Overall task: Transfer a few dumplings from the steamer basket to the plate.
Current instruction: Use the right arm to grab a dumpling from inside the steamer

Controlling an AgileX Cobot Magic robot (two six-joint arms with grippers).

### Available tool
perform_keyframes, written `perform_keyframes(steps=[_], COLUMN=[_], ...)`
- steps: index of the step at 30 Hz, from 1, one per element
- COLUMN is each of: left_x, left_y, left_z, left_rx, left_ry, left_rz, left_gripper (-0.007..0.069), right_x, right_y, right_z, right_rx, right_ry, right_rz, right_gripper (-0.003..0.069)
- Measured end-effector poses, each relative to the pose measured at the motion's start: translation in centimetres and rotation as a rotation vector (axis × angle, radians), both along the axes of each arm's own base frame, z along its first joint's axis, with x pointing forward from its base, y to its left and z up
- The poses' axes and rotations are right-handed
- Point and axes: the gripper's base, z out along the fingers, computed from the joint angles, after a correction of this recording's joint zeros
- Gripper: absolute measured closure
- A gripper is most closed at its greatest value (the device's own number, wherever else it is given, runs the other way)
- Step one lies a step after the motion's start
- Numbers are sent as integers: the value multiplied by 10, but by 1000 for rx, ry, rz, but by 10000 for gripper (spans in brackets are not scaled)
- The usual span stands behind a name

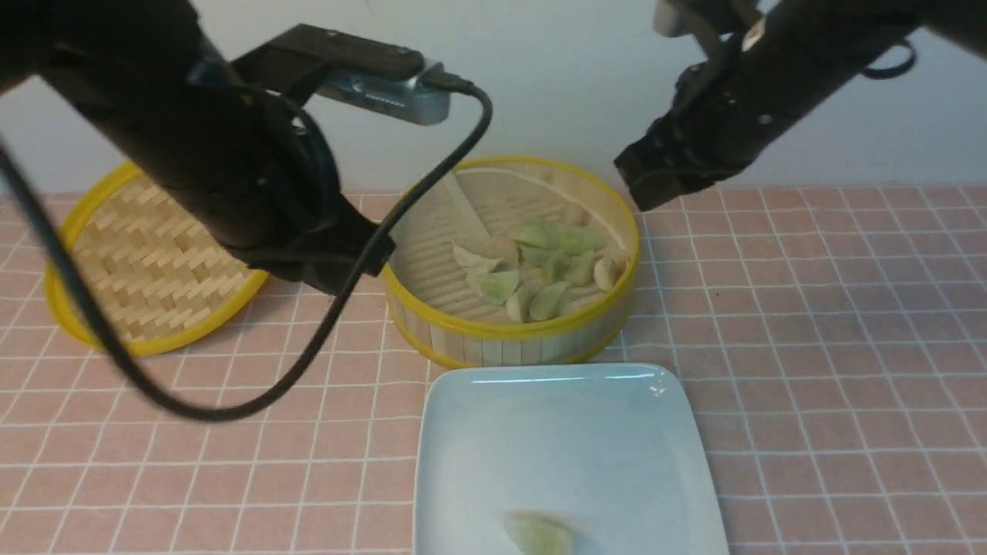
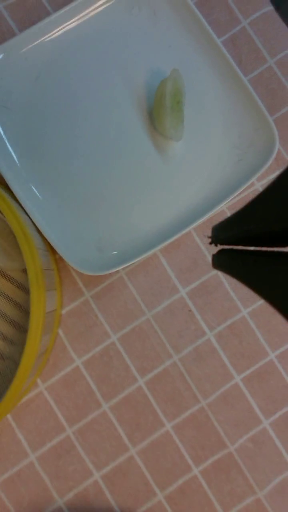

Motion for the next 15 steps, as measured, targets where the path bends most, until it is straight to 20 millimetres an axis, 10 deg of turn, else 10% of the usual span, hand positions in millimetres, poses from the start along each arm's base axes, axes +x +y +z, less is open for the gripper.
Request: perform_keyframes(steps=[15], left_x=[-90], left_y=[31], left_z=[14], left_rx=[-87], left_ry=[-27], left_rz=[-3], left_gripper=[631], right_x=[99], right_y=[44], right_z=[-116], right_rx=[-160], right_ry=[-158], right_rz=[28], right_gripper=[250])
